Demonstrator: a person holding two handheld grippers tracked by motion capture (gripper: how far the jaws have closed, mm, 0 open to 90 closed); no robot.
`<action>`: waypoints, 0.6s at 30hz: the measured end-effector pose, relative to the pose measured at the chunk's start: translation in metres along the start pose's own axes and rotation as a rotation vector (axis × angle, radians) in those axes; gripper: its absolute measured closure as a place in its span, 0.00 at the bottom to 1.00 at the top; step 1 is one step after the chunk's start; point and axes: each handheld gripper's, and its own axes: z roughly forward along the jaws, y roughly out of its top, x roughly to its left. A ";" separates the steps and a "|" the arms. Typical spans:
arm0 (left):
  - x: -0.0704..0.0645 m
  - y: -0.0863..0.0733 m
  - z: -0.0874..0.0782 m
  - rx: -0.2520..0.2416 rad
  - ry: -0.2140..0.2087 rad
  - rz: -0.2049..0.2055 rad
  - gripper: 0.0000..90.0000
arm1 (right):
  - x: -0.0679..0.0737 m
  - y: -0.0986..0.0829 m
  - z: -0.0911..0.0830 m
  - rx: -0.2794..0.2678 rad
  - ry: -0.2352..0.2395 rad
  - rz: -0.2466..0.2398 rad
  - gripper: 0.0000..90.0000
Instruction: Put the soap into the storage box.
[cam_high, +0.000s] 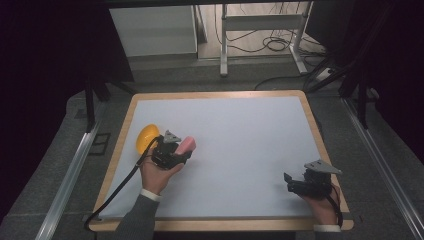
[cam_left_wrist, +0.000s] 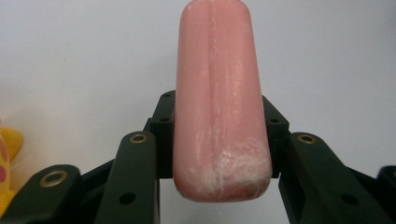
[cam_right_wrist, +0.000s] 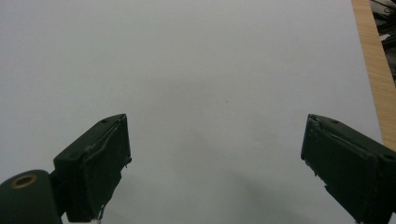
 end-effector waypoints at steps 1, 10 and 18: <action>0.000 0.000 0.000 -0.002 0.003 -0.003 0.67 | 0.000 0.000 0.000 0.001 0.000 -0.001 0.09; 0.007 0.000 -0.004 -0.003 0.013 -0.006 0.67 | 0.000 0.000 0.000 -0.002 -0.004 0.000 0.09; 0.017 0.000 -0.011 -0.010 0.040 -0.019 0.67 | 0.001 0.000 0.001 0.006 -0.002 -0.005 0.09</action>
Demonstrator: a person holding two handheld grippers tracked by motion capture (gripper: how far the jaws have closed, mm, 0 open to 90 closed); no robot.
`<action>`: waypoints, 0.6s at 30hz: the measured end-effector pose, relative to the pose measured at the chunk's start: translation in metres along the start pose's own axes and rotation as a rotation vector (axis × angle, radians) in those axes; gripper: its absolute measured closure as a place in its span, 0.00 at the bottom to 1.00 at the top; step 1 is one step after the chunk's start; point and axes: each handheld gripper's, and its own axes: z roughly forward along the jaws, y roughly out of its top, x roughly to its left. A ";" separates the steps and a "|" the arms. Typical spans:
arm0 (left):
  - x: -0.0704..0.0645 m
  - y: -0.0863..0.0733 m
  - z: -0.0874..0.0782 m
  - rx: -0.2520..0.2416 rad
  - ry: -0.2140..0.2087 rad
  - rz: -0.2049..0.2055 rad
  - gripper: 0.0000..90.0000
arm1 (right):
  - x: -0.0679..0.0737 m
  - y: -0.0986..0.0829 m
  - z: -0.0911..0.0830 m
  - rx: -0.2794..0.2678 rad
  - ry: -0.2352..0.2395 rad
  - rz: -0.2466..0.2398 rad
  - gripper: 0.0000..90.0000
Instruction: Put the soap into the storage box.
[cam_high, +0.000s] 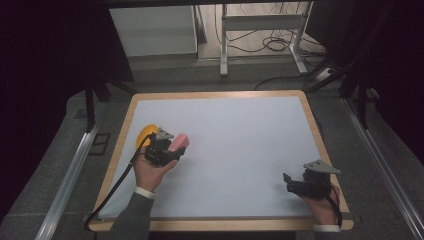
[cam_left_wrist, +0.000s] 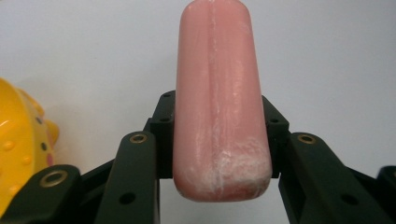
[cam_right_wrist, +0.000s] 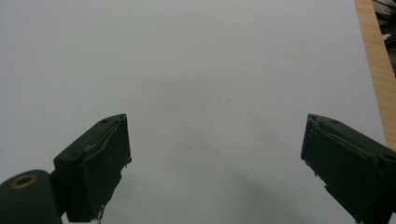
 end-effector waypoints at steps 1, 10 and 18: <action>0.000 0.000 0.000 0.000 0.000 0.000 0.67 | 0.000 0.000 0.000 0.000 0.000 0.000 0.09; 0.009 0.003 -0.008 -0.014 0.026 -0.010 0.67 | 0.000 0.000 -0.001 -0.007 0.000 0.005 0.09; 0.017 0.005 -0.010 -0.011 0.037 -0.020 0.67 | 0.000 0.000 -0.001 -0.004 0.000 0.001 0.09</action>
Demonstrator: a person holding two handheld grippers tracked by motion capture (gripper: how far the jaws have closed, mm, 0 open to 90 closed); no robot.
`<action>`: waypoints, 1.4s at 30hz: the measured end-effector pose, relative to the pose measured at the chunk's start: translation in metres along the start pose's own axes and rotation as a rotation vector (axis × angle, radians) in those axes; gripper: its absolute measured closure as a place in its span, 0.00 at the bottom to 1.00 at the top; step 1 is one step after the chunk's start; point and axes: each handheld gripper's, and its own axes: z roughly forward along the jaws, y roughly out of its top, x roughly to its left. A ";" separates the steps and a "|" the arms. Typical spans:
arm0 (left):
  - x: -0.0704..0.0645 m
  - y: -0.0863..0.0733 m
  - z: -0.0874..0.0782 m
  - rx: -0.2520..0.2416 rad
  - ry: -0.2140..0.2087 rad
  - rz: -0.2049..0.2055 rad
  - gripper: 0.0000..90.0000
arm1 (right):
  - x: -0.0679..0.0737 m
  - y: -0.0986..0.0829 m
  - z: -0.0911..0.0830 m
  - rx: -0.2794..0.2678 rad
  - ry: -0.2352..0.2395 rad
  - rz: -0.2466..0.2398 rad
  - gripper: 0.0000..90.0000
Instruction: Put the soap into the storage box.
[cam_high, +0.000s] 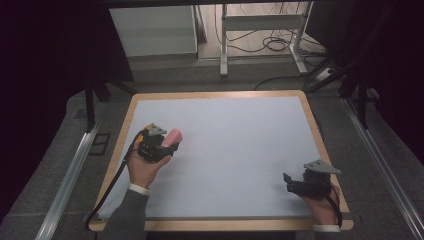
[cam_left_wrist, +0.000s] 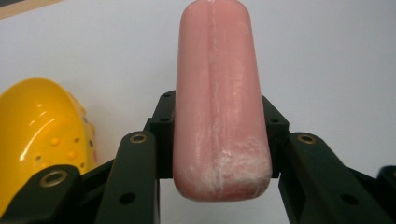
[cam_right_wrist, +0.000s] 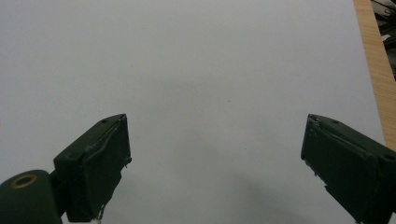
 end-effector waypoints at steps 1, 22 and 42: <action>0.002 0.000 -0.001 -0.005 0.001 -0.007 0.67 | 0.000 0.000 0.000 -0.001 -0.001 0.000 0.09; 0.033 -0.005 -0.010 -0.004 0.049 -0.065 0.67 | 0.000 0.000 0.001 0.001 0.001 -0.007 0.09; 0.057 -0.006 -0.014 -0.004 0.084 -0.116 0.67 | 0.001 -0.001 0.003 0.008 -0.001 -0.007 0.09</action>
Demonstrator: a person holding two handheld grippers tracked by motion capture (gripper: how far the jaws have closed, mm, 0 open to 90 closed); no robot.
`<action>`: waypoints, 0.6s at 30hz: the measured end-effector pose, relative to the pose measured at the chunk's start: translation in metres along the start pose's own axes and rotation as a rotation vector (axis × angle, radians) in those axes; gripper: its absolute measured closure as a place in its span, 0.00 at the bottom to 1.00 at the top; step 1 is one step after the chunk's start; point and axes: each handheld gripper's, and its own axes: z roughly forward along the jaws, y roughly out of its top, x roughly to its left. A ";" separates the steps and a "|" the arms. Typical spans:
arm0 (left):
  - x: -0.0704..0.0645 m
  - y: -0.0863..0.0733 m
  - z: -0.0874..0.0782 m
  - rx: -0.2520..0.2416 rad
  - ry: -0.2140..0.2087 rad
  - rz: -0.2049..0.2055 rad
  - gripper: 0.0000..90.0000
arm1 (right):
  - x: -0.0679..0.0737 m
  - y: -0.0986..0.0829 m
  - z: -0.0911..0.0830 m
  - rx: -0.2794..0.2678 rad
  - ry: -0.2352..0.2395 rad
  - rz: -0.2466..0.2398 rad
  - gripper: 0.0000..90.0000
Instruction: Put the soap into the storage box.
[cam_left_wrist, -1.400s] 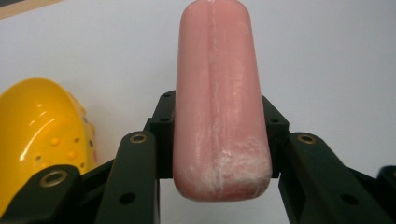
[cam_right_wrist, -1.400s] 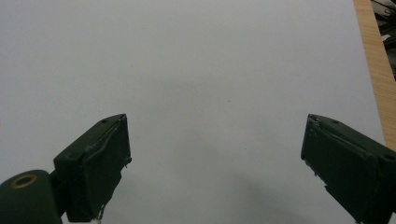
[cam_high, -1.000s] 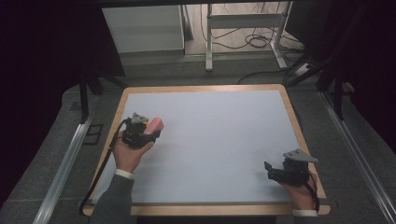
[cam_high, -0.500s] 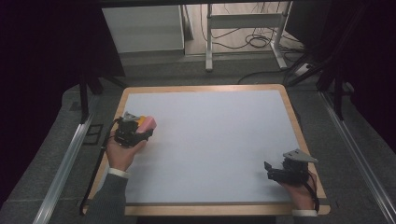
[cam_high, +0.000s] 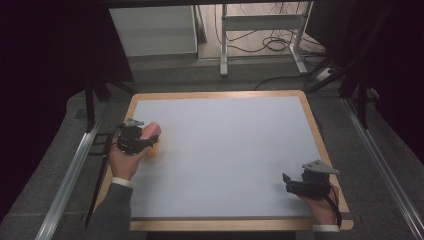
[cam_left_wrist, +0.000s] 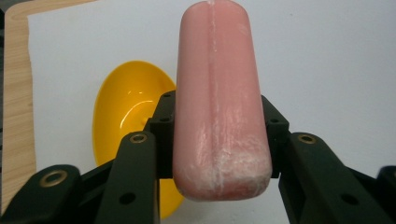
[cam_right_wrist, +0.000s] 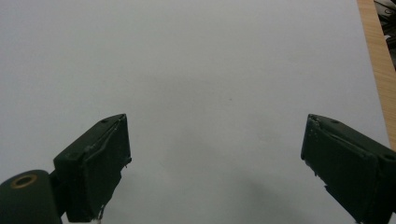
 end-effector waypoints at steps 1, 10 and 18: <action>0.001 0.000 0.000 0.002 0.002 -0.001 0.67 | 0.000 0.000 0.000 0.001 -0.001 0.000 0.09; 0.011 0.004 0.003 0.017 0.022 -0.015 0.67 | 0.000 0.000 0.000 0.000 0.000 -0.001 0.09; 0.020 0.000 0.014 0.035 0.052 -0.036 0.67 | 0.001 0.000 0.000 0.003 0.001 -0.004 0.09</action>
